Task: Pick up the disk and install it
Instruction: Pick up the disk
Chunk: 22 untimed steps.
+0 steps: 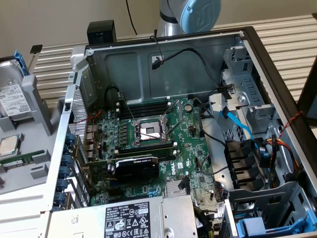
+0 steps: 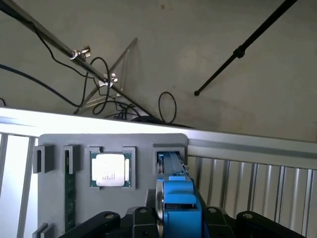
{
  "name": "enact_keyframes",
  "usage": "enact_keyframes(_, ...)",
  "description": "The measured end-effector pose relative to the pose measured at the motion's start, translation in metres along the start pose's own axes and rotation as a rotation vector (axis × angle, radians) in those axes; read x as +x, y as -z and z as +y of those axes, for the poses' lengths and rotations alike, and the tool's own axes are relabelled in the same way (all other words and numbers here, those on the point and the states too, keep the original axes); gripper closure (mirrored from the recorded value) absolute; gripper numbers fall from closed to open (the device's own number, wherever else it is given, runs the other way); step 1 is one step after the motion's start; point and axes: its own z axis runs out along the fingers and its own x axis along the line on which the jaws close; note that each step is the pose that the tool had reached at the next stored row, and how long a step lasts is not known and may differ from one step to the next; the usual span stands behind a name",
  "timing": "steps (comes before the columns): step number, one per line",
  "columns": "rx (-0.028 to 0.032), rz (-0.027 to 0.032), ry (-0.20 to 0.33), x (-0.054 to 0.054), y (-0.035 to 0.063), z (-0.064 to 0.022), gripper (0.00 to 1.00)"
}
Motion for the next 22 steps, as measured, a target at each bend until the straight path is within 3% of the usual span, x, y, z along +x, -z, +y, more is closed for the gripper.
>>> enact_keyframes(13,-0.0003,0.0174,0.000,-0.007,0.0574,0.0008,0.63)
enact_keyframes(22,0.0001,0.0183,0.000,-0.008,0.0987,-0.0025,0.63)
